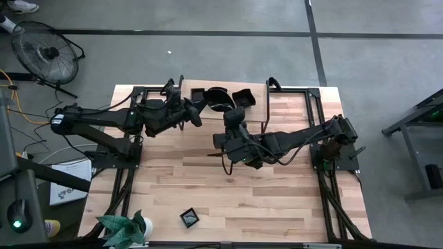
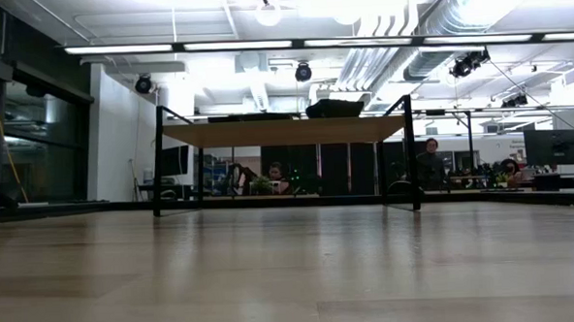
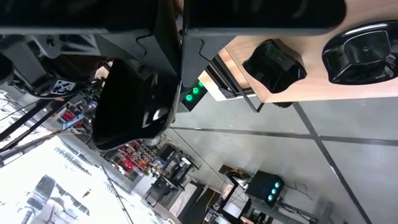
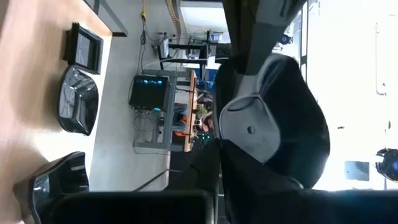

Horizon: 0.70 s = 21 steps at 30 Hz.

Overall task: Pick & Place Mini shaped plates
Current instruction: Stack the leaf-shaped plate on the leaf-shaped plate

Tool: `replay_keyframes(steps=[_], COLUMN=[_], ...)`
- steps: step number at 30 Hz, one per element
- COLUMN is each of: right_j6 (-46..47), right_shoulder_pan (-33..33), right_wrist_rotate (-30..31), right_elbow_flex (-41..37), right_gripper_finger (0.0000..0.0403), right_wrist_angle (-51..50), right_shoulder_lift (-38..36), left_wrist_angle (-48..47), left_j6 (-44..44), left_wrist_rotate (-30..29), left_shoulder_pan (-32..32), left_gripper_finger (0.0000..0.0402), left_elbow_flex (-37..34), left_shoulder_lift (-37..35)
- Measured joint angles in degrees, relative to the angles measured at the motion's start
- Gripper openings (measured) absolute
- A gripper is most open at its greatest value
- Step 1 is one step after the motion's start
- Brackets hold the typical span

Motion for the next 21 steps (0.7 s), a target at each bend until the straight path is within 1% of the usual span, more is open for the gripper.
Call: replay_keyframes(steps=[8,14,17,21], right_j6=[0.9,1.6,1.8,2.4], right_shoulder_pan=[0.0,0.0,0.0,-0.1], right_wrist_rotate=[-1.1,-1.1,-1.1,-1.0], right_elbow_flex=[0.0,0.0,0.0,0.0], right_gripper_finger=[0.0002,0.0001,0.0001,0.0001], right_wrist_angle=[-0.2,-0.2,-0.1,0.0], right_shoulder_lift=[0.0,0.0,0.0,0.0], left_wrist_angle=[-0.1,-0.2,-0.2,-0.6], left_j6=[0.1,3.5,5.0,6.6], left_wrist_rotate=[0.0,0.6,3.3,4.0], left_shoulder_pan=[0.0,0.0,0.0,-0.1], left_gripper_finger=[0.0,0.0007,0.0032,0.0086], left_elbow_flex=[0.0,0.0,0.0,0.0], left_shoulder_lift=[0.0,0.0,0.0,0.1])
